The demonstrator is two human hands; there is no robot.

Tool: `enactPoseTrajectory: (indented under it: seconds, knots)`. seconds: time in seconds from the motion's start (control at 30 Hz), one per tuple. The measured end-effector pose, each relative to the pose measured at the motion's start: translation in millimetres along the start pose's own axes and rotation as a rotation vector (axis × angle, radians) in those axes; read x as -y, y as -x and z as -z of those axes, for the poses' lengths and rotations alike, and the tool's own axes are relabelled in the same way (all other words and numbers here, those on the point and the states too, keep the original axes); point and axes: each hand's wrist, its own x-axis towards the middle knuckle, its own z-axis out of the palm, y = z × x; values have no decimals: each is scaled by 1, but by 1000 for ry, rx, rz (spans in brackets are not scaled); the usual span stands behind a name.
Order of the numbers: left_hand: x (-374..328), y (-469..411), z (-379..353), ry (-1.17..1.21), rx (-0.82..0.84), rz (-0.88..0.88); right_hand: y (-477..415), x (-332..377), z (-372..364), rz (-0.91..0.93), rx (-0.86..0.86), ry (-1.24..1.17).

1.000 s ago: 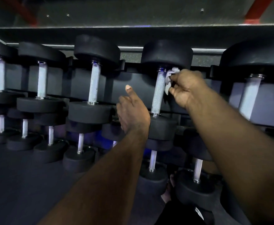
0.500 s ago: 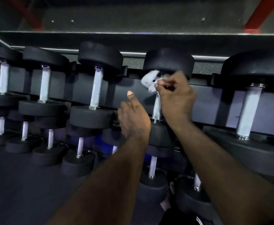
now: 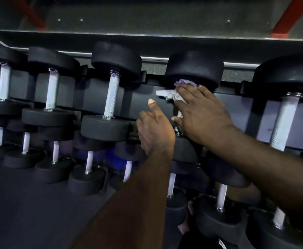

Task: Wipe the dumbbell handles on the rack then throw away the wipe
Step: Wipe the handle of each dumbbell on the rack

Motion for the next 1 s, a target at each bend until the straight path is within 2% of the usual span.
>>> enactPoseTrajectory:
  seconds: [0.13,0.33,0.5,0.67,0.77,0.93,1.0]
  knots:
    - [0,-1,1,1,8,11,-3,7,2,-4,50,125]
    - [-1,0,3,-20,11,-22,-49,17,18,148,303,354]
    - [2,0,0,-32,-7,-25,-7,0,27,29,115,93]
    - [1,1,0,-34,-12,-33,1,-15,24,37,219,-36]
    - [0,1,-1,-51,-22,-46,-13,-3,15,-25,241,-91]
    - [3,0,-4,-68,-48,-53,-37,12,14,107,340,251]
    - [4,-1,-6,-69,-52,-56,-29,10,15,67,273,164]
